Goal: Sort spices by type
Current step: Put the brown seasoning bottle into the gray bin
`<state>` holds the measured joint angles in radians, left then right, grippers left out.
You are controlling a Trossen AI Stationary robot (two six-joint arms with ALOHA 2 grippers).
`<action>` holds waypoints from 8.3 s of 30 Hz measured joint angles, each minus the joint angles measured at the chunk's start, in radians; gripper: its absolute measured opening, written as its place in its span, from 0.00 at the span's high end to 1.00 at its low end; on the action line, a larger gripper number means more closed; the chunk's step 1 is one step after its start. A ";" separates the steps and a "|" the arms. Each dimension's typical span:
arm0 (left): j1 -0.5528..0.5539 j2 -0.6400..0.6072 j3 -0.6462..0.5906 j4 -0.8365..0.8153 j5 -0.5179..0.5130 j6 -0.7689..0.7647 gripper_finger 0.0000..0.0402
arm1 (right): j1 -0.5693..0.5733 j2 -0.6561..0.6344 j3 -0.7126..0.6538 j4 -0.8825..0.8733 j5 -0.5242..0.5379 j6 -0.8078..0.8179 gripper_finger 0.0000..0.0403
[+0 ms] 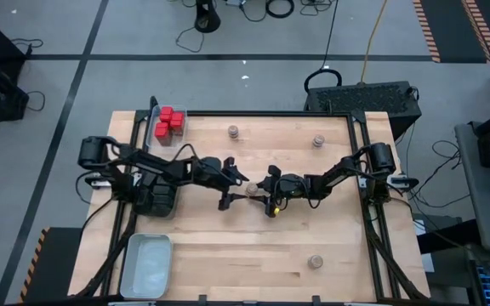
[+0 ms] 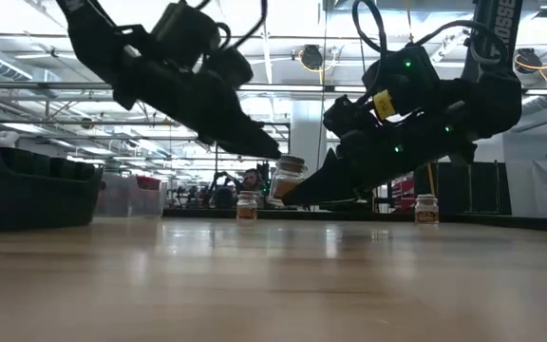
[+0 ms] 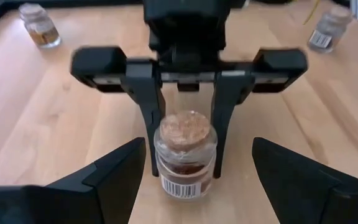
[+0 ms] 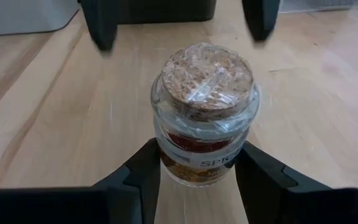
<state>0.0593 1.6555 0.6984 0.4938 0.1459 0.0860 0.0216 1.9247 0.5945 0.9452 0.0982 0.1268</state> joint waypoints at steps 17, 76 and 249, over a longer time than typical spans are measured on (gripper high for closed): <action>0.010 0.109 0.080 0.008 -0.027 0.000 0.25 | 0.000 0.000 0.000 0.010 0.000 -0.004 0.62; 0.026 -0.017 0.080 -0.100 0.019 -0.004 0.54 | 0.000 -0.002 0.026 -0.004 0.000 -0.004 0.48; -1.122 -0.102 0.141 -1.224 0.081 -1.310 0.42 | 0.046 0.000 0.069 -0.001 -0.051 -0.069 0.49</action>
<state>-1.0626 1.5536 0.8394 -0.7300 0.2268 -1.2243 0.0673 1.9244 0.6632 0.9440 0.0471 0.0582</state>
